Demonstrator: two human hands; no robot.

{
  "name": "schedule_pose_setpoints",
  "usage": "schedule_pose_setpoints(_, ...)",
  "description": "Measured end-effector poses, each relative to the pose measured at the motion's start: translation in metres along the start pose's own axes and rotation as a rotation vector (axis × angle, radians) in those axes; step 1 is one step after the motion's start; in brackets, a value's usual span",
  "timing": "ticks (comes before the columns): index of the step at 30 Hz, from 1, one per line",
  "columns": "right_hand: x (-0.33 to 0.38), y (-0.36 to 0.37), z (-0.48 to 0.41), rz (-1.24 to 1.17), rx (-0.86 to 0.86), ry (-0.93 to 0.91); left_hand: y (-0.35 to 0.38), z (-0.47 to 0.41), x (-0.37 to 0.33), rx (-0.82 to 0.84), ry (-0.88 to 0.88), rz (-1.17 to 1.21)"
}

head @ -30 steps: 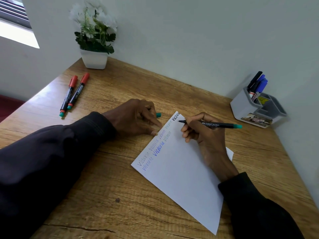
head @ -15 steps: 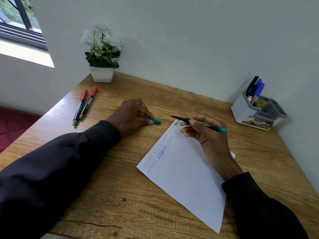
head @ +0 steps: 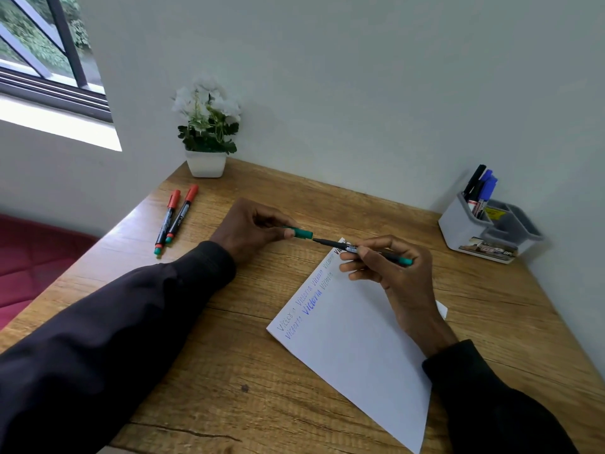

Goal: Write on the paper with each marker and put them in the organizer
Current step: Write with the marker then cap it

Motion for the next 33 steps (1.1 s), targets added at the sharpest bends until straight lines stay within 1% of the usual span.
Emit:
schedule_pose_setpoints(9,-0.001,-0.001,0.0,-0.008,-0.029,-0.001,0.001,0.002,-0.003,0.006,0.009,0.012)
schedule_pose_setpoints(14,-0.002,0.0,0.001,0.038,-0.004,-0.01,0.003,0.003,-0.005,0.031,0.031,-0.003)
schedule_pose_setpoints(16,0.0,0.002,0.001,0.098,0.028,-0.056,0.007,0.005,-0.008,0.077,0.048,-0.01)
schedule_pose_setpoints(18,0.001,0.004,0.002,0.208,0.066,-0.144,0.011,0.008,-0.011,0.122,0.048,-0.004)
schedule_pose_setpoints(21,0.002,0.006,0.004,0.329,0.079,-0.258,0.013,0.009,-0.012,0.146,0.034,0.024)
schedule_pose_setpoints(24,0.002,0.006,0.005,0.349,0.068,-0.308,0.016,0.009,-0.013,0.133,0.021,0.046)
schedule_pose_setpoints(29,-0.001,0.011,0.008,0.347,0.033,-0.311,0.022,0.012,-0.016,0.073,0.055,0.039)
schedule_pose_setpoints(33,0.006,0.007,0.002,0.32,0.025,-0.289,0.023,0.014,-0.022,-0.001,0.082,0.148)
Point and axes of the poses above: each hand's wrist, its own z-axis away from the middle knuckle, its own y-axis out of the palm, x = y × z, the point moved 3 cm from there along -z, towards the middle knuckle, and after that the axes turned 15 degrees about -y, right-handed, at the moved point
